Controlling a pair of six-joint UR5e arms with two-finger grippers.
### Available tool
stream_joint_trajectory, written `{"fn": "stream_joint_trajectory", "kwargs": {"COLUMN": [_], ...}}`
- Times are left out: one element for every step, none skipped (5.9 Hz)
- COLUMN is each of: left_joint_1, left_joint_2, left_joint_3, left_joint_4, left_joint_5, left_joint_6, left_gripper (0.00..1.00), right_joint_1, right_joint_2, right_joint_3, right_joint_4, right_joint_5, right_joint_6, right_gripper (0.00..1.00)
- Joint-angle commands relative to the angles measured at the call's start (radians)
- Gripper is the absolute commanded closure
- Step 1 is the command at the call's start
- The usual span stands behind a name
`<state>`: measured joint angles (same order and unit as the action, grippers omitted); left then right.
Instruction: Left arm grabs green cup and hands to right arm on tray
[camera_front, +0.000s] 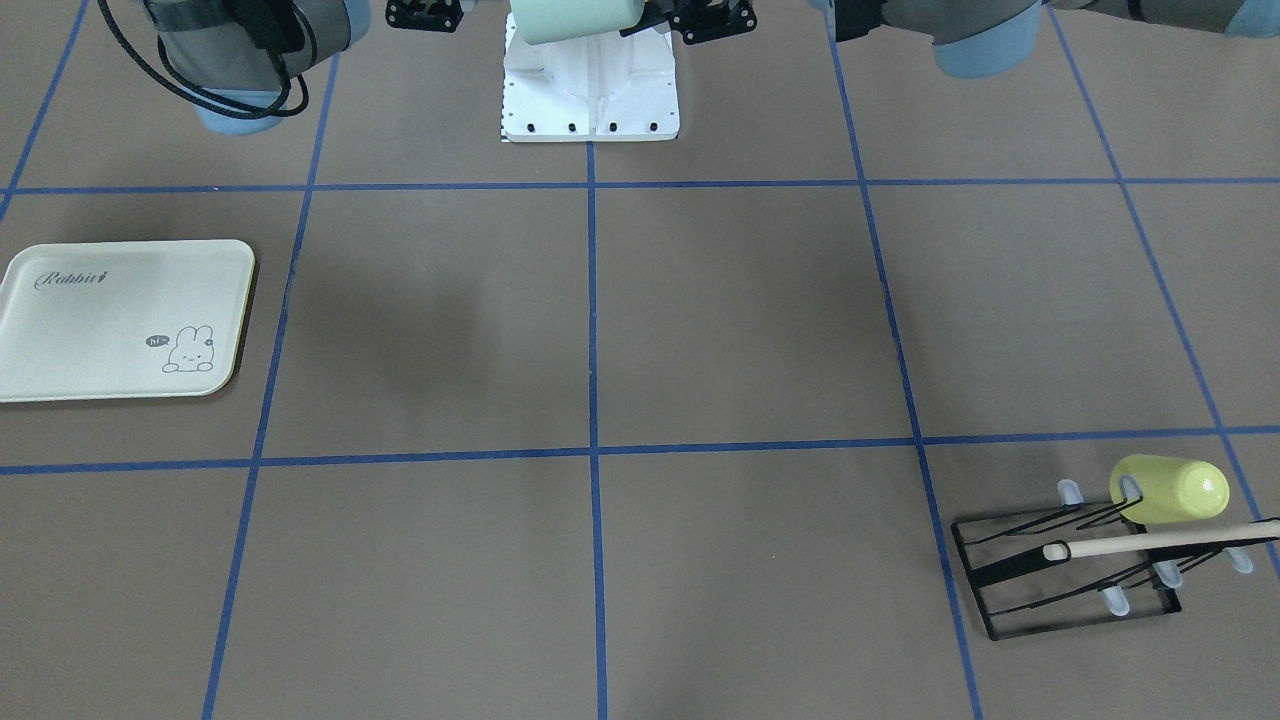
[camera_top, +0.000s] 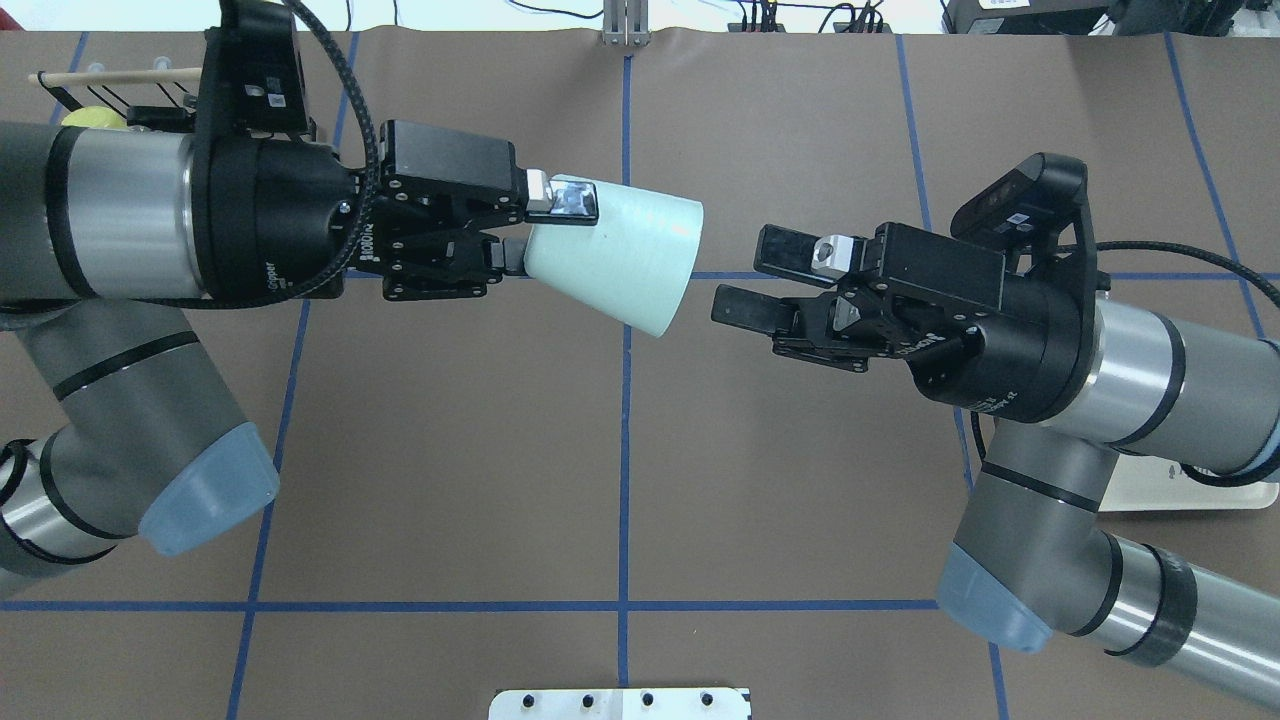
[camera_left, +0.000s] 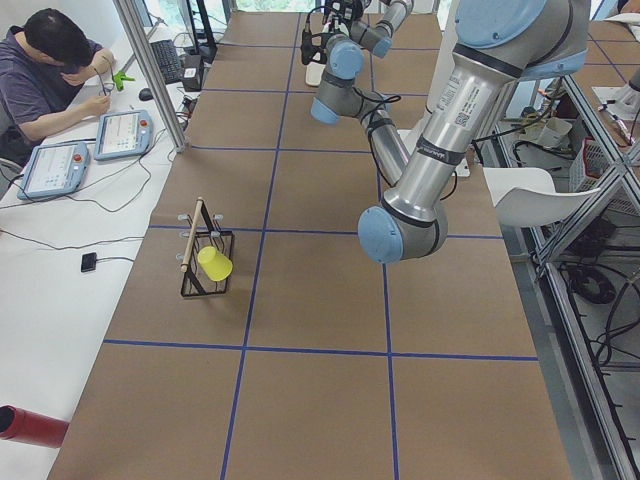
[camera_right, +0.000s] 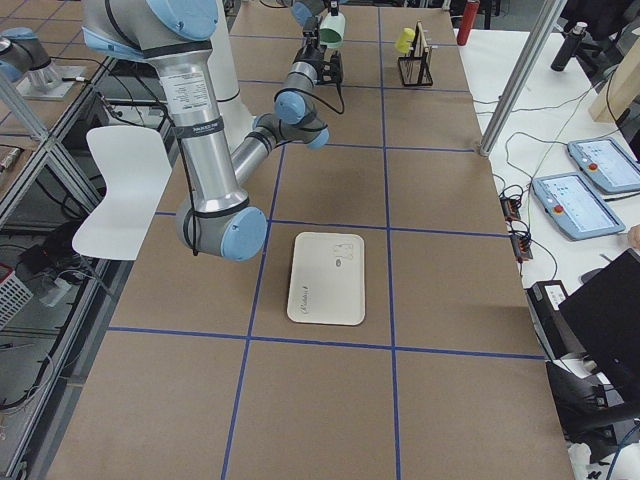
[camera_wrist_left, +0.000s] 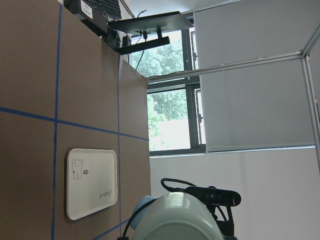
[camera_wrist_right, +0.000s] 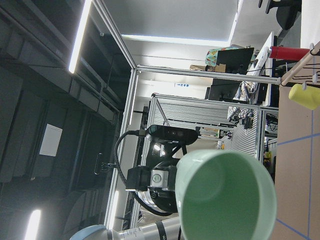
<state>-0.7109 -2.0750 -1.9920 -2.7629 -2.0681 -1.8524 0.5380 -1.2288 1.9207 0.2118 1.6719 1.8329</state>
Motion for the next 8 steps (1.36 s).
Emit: {"fn": "stream_joint_trajectory", "kwargs": {"left_joint_1": [0.002, 0.002, 0.002, 0.002, 0.002, 0.002, 0.004, 0.005], "left_joint_2": [0.024, 0.012, 0.001, 0.0, 0.003, 0.001, 0.0, 0.0], "left_joint_3": [-0.024, -0.022, -0.021, -0.019, -0.016, -0.007, -0.007, -0.005], "left_joint_4": [-0.003, -0.004, -0.003, -0.004, -0.003, -0.001, 0.003, 0.006], "left_joint_5": [-0.041, -0.035, -0.02, 0.008, 0.009, 0.02, 0.022, 0.022], "left_joint_6": [-0.036, -0.081, -0.088, -0.087, -0.082, -0.077, -0.077, -0.077], "left_gripper": [1.0, 1.0, 1.0, 1.0, 1.0, 1.0, 1.0, 1.0], "right_joint_1": [-0.001, -0.003, -0.004, -0.01, -0.013, -0.02, -0.027, -0.032], "right_joint_2": [0.011, 0.014, 0.012, 0.003, -0.001, 0.0, 0.008, 0.011], "right_joint_3": [0.0, -0.003, -0.003, 0.001, 0.007, 0.011, 0.009, 0.008], "right_joint_4": [-0.02, -0.029, -0.029, -0.023, -0.022, -0.025, -0.034, -0.035], "right_joint_5": [-0.041, -0.044, -0.044, -0.038, -0.038, -0.038, -0.04, -0.041], "right_joint_6": [0.022, 0.02, 0.022, 0.023, 0.028, 0.031, 0.031, 0.029], "right_gripper": [0.08, 0.08, 0.08, 0.08, 0.08, 0.08, 0.08, 0.08]}}
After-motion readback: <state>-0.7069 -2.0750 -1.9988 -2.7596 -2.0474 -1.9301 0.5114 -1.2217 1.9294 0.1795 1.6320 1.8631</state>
